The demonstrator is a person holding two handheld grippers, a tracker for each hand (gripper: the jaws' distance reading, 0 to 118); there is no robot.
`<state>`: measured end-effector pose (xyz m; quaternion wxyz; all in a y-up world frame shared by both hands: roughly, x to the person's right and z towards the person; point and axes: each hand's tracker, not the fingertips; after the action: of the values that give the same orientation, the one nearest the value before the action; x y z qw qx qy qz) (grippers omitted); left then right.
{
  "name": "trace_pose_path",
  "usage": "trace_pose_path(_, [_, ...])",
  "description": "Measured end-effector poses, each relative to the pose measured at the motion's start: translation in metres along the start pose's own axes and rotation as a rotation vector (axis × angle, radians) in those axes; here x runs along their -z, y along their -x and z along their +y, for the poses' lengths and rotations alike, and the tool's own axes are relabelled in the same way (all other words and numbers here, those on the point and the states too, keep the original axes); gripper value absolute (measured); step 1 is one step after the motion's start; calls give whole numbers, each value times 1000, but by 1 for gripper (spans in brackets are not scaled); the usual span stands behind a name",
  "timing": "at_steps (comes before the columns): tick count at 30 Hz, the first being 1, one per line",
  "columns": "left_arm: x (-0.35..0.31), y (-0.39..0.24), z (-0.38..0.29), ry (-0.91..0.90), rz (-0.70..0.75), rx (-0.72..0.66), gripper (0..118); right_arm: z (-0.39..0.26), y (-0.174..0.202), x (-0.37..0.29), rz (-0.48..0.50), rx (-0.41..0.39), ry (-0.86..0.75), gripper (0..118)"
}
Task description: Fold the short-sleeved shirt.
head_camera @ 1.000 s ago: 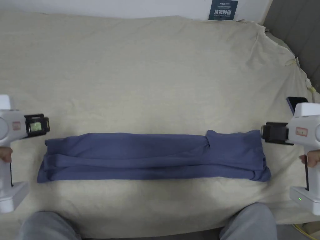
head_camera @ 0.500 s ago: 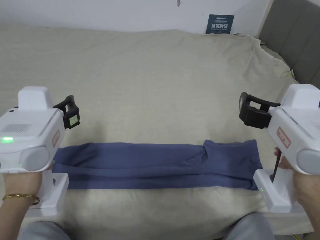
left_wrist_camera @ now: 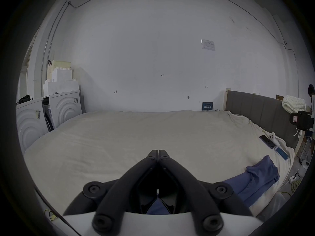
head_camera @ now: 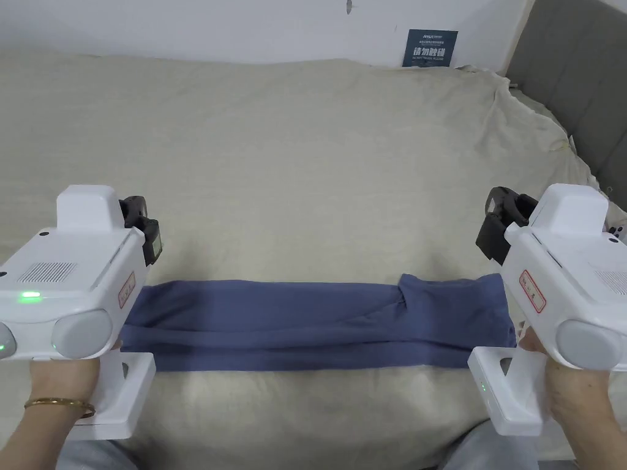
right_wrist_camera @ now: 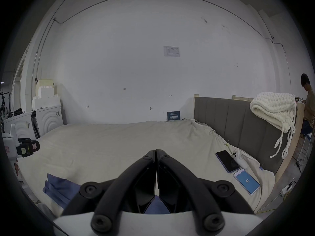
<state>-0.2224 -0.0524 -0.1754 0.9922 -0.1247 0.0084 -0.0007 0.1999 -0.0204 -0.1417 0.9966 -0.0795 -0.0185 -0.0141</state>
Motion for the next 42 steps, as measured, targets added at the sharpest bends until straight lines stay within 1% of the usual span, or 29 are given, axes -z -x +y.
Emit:
trace_pose_path(4, [2,3,-1,11,-11,0,0,-1,-2,4,10,2,10,0])
trace_pose_path(5, [3,6,0,23,-28,-18,0,-1,-2,5,13,0,14,0])
trace_pose_path(6, [5,11,1,41,-52,-63,6,-1,-3,6,17,0,16,0])
trace_pose_path(7, [8,20,2,60,-95,-123,16,-1,-1,6,17,0,22,0])
trace_pose_path(8, [8,24,4,81,-106,-178,34,-1,-1,7,18,-2,26,0])
trace_pose_path(9, [9,33,5,108,-131,-245,70,-2,-1,7,18,-3,27,0])
trace_pose_path(10, [15,44,6,159,-143,-300,93,-2,-1,8,19,-4,31,0])
trace_pose_path(11, [20,54,6,198,-154,-333,109,-2,-1,8,19,-5,34,0])
trace_pose_path(12, [25,63,6,234,-171,-351,118,-3,0,9,17,-7,37,0])
trace_pose_path(15, [38,96,1,363,-266,-400,118,-4,3,11,14,-13,52,0])
trace_pose_path(19, [56,142,-18,571,-363,-525,118,-6,11,13,14,-18,72,0])
trace_pose_path(20, [59,150,-24,602,-373,-524,118,-7,13,13,13,-18,76,0])
trace_pose_path(23, [65,170,-43,686,-342,-521,118,-11,17,17,14,-18,97,0])
trace_pose_path(27, [76,187,-71,812,-372,-590,118,-14,24,22,7,-34,124,0])
trace_pose_path(30, [81,188,-86,825,-379,-607,118,-15,28,24,0,-51,140,0])
trace_pose_path(32, [87,187,-95,845,-398,-647,117,-14,29,25,-5,-54,147,0])
trace_pose_path(34, [93,184,-103,870,-413,-675,109,-14,31,25,-10,-55,153,0])
trace_pose_path(35, [96,182,-106,884,-414,-675,103,-14,31,26,-14,-61,156,0])
trace_pose_path(36, [98,178,-107,891,-408,-668,99,-14,31,26,-16,-69,159,0])
trace_pose_path(37, [97,175,-106,878,-397,-643,97,-15,32,26,-22,-84,164,0])
trace_pose_path(38, [97,173,-104,863,-413,-625,93,-15,34,27,-27,-101,169,0])
trace_pose_path(39, [97,172,-102,859,-430,-619,78,-15,34,27,-26,-112,171,0])
trace_pose_path(40, [98,170,-101,864,-432,-612,61,-15,34,27,-23,-113,173,0])
trace_pose_path(41, [99,171,-101,871,-421,-599,39,-16,34,27,-17,-114,177,0])
trace_pose_path(42, [101,169,-103,889,-392,-578,20,-16,35,27,-12,-114,179,0])
